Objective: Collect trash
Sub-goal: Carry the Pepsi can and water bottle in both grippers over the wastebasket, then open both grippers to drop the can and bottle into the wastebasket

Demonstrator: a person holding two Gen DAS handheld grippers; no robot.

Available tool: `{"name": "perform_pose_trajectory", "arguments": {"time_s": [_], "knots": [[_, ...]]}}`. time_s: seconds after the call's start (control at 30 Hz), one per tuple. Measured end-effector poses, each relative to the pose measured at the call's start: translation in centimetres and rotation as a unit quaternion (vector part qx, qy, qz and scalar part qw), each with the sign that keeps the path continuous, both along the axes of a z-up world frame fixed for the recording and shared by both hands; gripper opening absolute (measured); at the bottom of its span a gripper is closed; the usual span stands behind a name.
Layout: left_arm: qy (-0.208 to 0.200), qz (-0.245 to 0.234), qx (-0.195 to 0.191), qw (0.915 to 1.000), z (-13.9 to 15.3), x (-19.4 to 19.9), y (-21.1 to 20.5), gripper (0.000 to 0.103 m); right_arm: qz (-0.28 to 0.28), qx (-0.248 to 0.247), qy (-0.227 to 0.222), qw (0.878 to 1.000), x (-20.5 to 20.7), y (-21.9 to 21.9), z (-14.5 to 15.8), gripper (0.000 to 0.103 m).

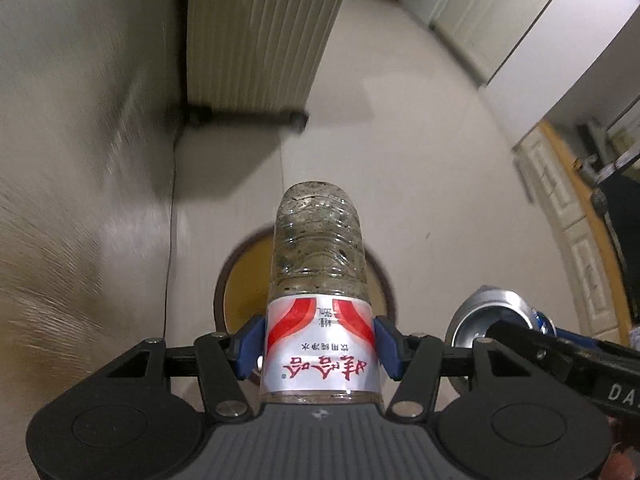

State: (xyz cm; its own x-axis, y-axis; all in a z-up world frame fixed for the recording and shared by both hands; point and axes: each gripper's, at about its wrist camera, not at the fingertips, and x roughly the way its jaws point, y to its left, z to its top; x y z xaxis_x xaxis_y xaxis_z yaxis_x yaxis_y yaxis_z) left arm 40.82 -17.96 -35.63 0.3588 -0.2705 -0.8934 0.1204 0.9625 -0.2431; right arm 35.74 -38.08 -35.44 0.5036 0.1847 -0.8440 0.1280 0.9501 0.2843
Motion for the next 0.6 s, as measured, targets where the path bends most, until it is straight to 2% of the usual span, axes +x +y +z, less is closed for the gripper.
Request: {"name": "perform_pose_trajectory", "arguments": {"time_s": [0.17, 0.3, 0.37, 0.47, 0.53, 0.6], "knots": [[0.042, -0.004, 0.009, 0.9991, -6.1, 3.4, -0.9, 0.059, -0.011, 0.007, 0.033, 0.999, 2.8, -0.6, -5.6, 0.078], [0.050, -0.009, 0.004, 0.9987, -9.3, 5.5, -1.3, 0.061, -0.025, 0.022, 0.049, 0.998, 4.7, -0.9, -8.6, 0.078], [0.062, -0.009, 0.016, 0.9979, -10.6, 6.3, -1.2, 0.063, -0.028, 0.029, 0.051, 0.998, 5.6, -0.8, -9.7, 0.078], [0.066, -0.008, 0.039, 0.9970, -12.0, 6.4, -0.7, 0.078, -0.032, 0.036, 0.050, 0.998, 7.0, -0.5, -11.2, 0.079], [0.073, -0.006, 0.041, 0.9965, -12.8, 6.3, -0.2, 0.080, -0.020, 0.043, 0.051, 0.998, 7.8, 0.1, -12.1, 0.080], [0.071, -0.005, 0.029, 0.9970, -13.0, 6.2, 0.1, 0.085, -0.006, 0.043, 0.054, 0.998, 8.4, 0.8, -12.8, 0.081]]}}
